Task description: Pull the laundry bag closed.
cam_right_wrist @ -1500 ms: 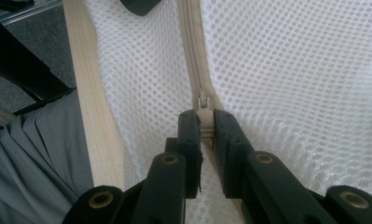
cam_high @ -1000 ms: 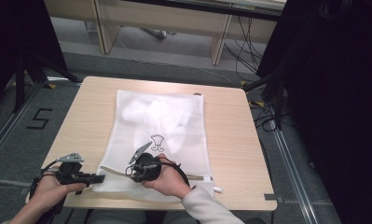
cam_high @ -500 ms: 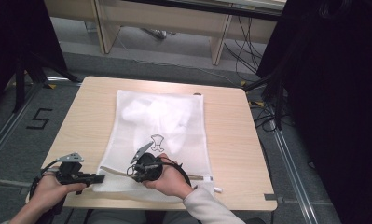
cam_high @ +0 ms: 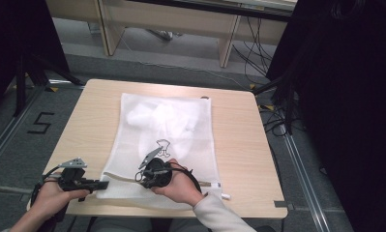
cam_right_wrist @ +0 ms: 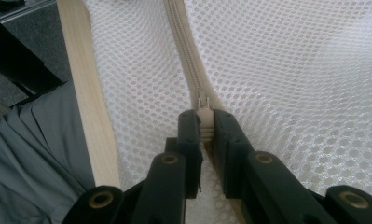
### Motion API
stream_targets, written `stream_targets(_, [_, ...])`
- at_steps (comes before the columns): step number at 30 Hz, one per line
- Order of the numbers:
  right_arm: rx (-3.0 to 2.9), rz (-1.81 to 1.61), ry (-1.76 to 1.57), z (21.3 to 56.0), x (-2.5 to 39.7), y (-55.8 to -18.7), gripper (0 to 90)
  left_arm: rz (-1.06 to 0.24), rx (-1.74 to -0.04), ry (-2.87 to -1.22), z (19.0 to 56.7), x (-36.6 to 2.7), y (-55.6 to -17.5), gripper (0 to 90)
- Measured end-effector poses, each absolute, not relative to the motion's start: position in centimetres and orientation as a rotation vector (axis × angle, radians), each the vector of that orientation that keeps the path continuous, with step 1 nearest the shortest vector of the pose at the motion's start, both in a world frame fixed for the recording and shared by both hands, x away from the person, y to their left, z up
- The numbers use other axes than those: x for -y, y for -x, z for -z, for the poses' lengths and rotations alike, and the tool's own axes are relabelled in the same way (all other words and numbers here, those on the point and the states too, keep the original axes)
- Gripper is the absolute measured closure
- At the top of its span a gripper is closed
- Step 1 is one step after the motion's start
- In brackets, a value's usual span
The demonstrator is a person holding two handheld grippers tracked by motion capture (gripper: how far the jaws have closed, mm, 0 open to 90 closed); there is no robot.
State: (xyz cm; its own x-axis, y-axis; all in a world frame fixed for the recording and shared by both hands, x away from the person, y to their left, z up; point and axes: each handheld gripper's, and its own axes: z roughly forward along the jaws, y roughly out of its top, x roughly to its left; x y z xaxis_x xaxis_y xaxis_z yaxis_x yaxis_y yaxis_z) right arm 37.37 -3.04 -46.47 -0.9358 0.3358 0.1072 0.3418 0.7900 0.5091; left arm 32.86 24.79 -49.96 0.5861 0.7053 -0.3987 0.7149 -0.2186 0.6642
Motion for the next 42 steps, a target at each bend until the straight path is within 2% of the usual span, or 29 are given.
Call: stream_targets(42, [2.966,0.842,0.598,45.9,4.9,-37.3,82.3,0.023,-1.147,-1.957,50.1,-25.0,-32.9,85.6])
